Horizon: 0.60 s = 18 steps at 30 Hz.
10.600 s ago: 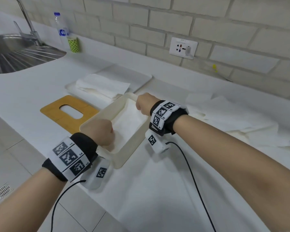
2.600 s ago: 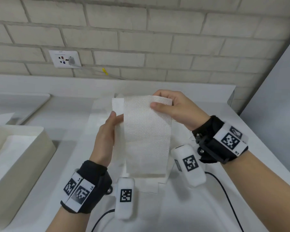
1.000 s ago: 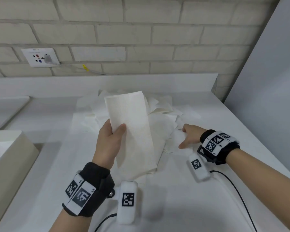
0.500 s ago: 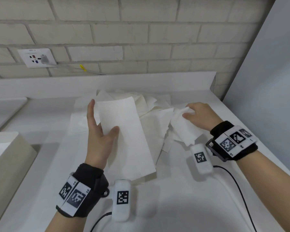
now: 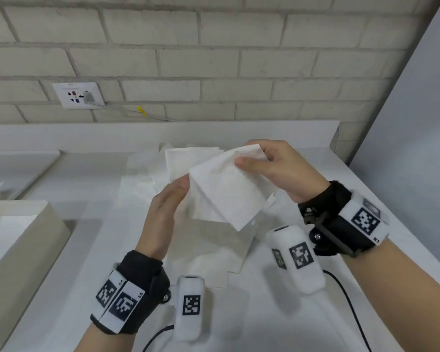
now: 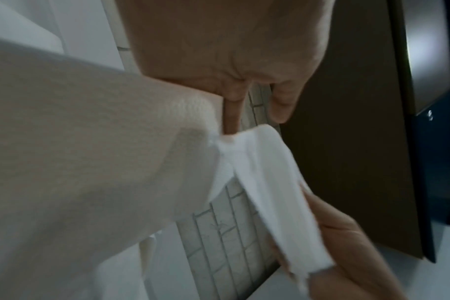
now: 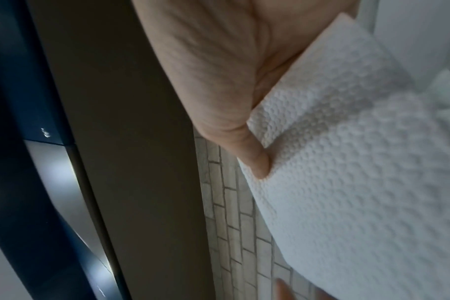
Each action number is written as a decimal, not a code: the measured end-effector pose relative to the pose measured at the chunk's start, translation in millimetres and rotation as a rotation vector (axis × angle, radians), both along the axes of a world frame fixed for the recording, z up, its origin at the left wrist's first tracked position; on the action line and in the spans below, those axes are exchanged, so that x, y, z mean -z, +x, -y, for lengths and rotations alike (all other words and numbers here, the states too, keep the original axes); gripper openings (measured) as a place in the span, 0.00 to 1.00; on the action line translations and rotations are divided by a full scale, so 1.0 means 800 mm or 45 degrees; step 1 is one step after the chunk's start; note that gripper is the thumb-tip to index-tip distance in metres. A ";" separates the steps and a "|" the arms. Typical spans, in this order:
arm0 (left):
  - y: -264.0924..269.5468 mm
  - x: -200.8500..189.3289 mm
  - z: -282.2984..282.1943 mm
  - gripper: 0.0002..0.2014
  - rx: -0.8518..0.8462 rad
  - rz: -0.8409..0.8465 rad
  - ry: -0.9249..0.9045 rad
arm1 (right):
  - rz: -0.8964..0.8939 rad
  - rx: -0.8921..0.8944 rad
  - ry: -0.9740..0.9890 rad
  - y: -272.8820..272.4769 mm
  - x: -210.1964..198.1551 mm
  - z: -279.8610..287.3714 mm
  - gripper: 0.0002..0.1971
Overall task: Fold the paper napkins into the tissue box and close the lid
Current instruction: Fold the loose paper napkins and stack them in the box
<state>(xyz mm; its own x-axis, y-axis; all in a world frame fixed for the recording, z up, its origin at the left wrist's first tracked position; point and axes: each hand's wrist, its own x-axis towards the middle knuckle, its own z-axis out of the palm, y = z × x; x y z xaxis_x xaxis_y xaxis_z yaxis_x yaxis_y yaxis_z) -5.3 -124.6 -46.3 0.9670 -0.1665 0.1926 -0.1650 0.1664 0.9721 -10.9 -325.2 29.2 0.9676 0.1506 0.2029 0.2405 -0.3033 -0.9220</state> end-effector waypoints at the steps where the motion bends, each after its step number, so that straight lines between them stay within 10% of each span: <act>1: -0.001 -0.002 -0.001 0.22 0.042 -0.002 -0.018 | -0.016 -0.005 0.031 0.003 0.003 -0.007 0.04; 5: -0.005 -0.011 0.000 0.03 -0.063 -0.017 0.015 | 0.016 0.058 0.003 0.013 0.018 -0.028 0.02; 10: 0.001 -0.009 -0.011 0.08 -0.200 -0.005 0.022 | 0.006 0.059 0.098 0.014 0.026 -0.029 0.19; 18: -0.003 -0.008 -0.012 0.16 -0.081 -0.003 0.114 | -0.052 -0.326 0.549 0.010 0.003 -0.018 0.14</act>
